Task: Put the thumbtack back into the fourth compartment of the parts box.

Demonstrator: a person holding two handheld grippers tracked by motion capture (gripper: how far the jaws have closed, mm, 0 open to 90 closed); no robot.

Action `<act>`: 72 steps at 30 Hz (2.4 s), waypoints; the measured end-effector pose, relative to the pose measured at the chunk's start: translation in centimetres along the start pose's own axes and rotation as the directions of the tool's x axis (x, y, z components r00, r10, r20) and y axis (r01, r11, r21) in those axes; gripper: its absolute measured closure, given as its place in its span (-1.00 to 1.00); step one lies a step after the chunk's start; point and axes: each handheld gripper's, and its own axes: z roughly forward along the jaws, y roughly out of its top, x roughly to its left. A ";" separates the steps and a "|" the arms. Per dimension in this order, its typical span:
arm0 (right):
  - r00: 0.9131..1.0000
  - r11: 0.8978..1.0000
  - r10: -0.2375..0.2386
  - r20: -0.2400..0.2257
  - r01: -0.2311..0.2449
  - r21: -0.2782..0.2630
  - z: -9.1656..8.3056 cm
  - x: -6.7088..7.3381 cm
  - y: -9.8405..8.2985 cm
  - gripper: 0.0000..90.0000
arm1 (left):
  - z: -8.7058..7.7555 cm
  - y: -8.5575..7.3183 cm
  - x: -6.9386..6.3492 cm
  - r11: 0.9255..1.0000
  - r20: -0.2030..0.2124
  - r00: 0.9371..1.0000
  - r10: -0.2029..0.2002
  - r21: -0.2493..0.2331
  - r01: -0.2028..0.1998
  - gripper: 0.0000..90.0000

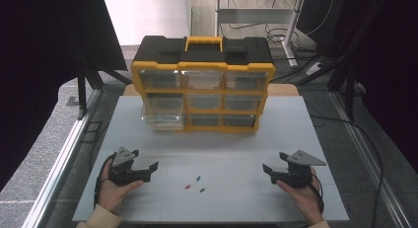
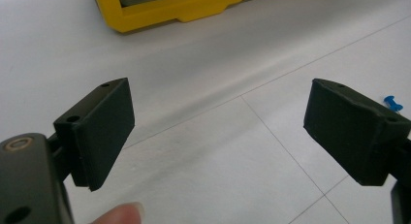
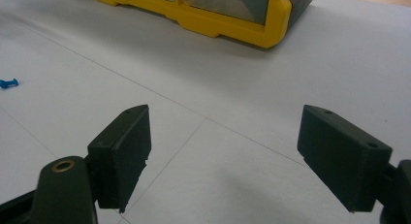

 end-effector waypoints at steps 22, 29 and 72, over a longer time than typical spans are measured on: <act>1.000 0.999 0.006 -0.018 -0.005 0.033 0.5 0.0 -0.3 -0.55 | -0.2 0.8 -1.6 0.998 0.023 0.998 0.060 0.014 -0.060 -0.69; 0.999 0.999 0.022 -0.026 -0.021 0.030 0.1 0.0 -0.7 -0.55 | 0.7 1.8 -2.3 0.994 0.067 0.993 0.096 0.037 -0.098 -0.69; 1.000 0.999 -0.009 -0.022 0.010 0.031 0.1 0.4 -0.7 -0.52 | 5.7 3.2 -9.5 0.852 0.422 0.863 0.279 0.306 -0.425 -0.57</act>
